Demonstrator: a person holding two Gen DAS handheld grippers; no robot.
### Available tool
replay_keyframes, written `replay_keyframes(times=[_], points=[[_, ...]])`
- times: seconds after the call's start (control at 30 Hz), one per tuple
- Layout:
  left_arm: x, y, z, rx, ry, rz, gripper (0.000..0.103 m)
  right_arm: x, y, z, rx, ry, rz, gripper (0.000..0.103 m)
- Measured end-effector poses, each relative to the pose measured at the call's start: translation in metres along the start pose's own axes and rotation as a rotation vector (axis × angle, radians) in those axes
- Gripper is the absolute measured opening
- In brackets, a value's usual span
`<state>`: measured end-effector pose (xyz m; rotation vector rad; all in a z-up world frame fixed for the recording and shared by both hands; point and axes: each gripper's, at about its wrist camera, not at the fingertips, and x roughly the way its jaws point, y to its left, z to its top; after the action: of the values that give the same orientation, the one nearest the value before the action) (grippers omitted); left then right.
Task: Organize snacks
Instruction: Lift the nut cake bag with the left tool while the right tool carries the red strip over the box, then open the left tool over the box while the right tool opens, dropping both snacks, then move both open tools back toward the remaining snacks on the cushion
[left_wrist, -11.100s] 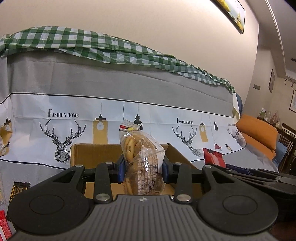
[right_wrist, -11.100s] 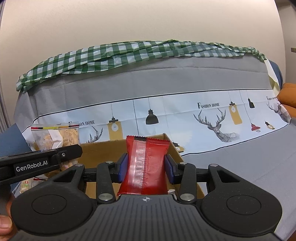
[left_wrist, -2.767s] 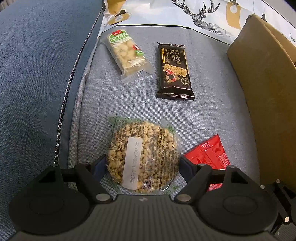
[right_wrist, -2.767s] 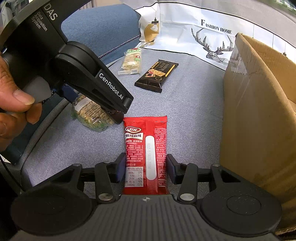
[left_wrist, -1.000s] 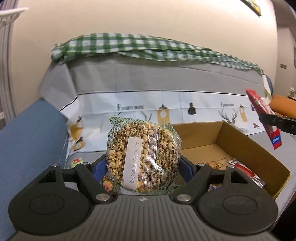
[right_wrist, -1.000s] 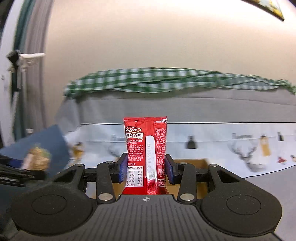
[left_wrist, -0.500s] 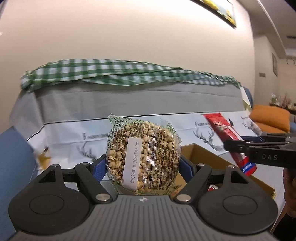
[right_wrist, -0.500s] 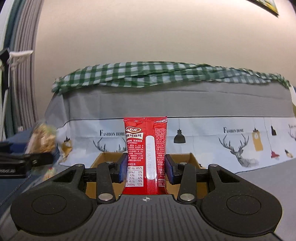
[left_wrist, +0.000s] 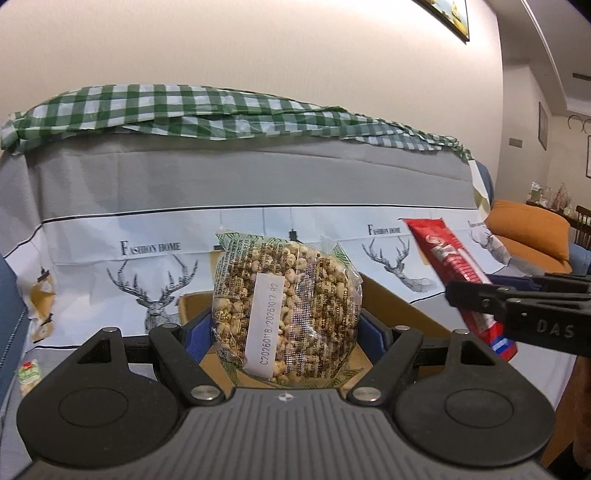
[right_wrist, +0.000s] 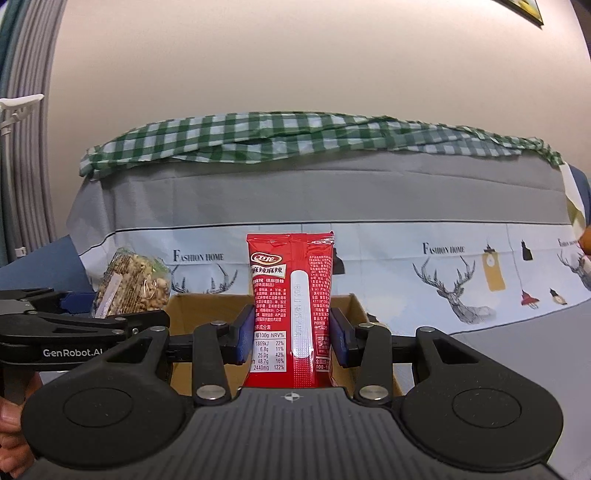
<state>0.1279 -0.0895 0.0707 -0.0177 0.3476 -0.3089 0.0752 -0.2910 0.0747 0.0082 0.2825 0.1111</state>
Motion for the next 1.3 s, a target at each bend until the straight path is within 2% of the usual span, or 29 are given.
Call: replay_keyframes(times=[0.43,0.53,0.57,0.67,0.9,1.0,1.1,1.2,1.27,1.3], points=[[0.005,-0.011,-0.002,-0.005,0.001,-0.030,0.083,0.008,0.002,-0.001,0.036,0.023,-0.002,0.044],[0.007,-0.003,-0.001,-0.046,0.014,-0.040,0.088,0.013,0.002,-0.003,0.037,0.048,0.001,0.049],[0.006,0.000,0.000,-0.064,0.013,-0.046,0.093,0.016,0.002,-0.004,0.036,0.070,-0.016,0.055],[0.005,0.002,0.002,-0.074,0.002,-0.045,0.094,0.018,-0.001,-0.004,0.060,0.083,-0.037,0.066],[0.001,0.000,0.001,-0.040,-0.021,-0.039,0.094,0.020,-0.001,-0.006,0.065,0.091,-0.038,0.068],[-0.003,0.001,-0.001,-0.028,-0.034,-0.066,0.094,0.022,-0.001,-0.005,0.065,0.094,-0.040,0.070],[-0.009,0.006,-0.003,-0.033,-0.039,-0.091,0.088,0.022,0.002,-0.004,0.074,0.092,-0.042,0.070],[-0.016,0.015,-0.006,-0.034,-0.027,-0.099,0.072,0.021,0.005,-0.004,0.099,0.085,-0.042,0.070],[-0.023,0.019,-0.008,-0.020,-0.009,-0.107,0.052,0.017,0.007,-0.003,0.125,0.066,-0.039,0.070],[-0.028,0.020,-0.010,-0.009,-0.003,-0.106,0.049,0.015,0.009,-0.002,0.138,0.057,-0.035,0.070]])
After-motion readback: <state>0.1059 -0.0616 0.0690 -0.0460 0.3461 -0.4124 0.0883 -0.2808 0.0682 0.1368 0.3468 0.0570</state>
